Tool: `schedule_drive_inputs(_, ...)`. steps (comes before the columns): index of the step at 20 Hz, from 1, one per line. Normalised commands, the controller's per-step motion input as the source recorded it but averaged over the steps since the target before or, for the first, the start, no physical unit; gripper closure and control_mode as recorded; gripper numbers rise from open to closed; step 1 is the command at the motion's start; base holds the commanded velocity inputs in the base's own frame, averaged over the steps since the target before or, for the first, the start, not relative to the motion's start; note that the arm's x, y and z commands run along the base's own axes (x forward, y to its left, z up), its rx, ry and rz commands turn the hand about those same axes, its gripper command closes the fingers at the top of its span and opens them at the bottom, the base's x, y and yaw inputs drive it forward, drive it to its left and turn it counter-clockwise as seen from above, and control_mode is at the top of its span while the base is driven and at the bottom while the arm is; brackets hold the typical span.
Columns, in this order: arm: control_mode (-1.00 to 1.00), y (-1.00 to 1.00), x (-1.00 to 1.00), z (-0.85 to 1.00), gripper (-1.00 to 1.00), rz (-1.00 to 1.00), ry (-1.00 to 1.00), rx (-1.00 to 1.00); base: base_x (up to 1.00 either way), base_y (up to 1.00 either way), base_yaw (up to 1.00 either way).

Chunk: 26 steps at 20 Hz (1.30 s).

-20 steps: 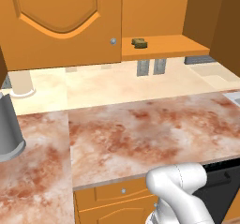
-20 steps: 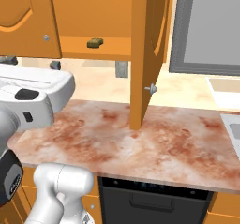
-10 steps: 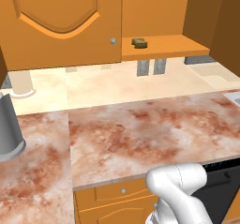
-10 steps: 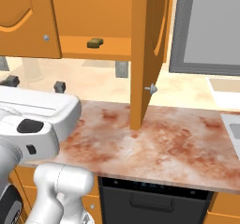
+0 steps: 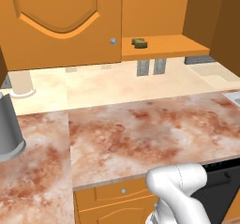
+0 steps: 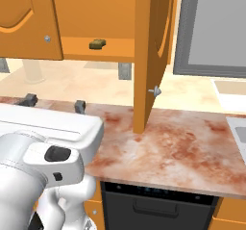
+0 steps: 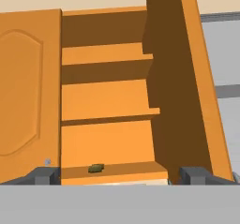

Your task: Pick up the sponge and bar soap from the sink, and place them back in the cabinet, and close the cabinet doors.

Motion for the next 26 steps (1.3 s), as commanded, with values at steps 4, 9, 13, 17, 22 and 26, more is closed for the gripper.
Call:
schedule_drive_inputs(4,-1.0,-0.42,0.0,-0.11,-1.0,0.0,-0.01,0.0,0.0,0.0,0.0)
schedule_drive_inputs(9,-1.0,-0.39,0.0,-0.04,-1.0,0.0,0.0,0.0,0.0,0.0,0.0)
schedule_drive_inputs(13,-1.0,-0.3,0.01,-0.07,-1.0,0.04,0.0,0.0,0.0,0.0,0.0)
schedule_drive_inputs(17,-1.0,-0.27,0.06,-0.08,-1.0,0.05,0.0,0.0,0.0,0.0,0.0)
schedule_drive_inputs(22,-1.0,-0.29,0.11,-0.01,-1.0,0.08,0.0,0.0,0.0,0.0,0.0)
schedule_drive_inputs(26,-1.0,-0.33,0.09,0.0,-1.0,0.09,0.0,0.0,0.0,0.0,0.0)
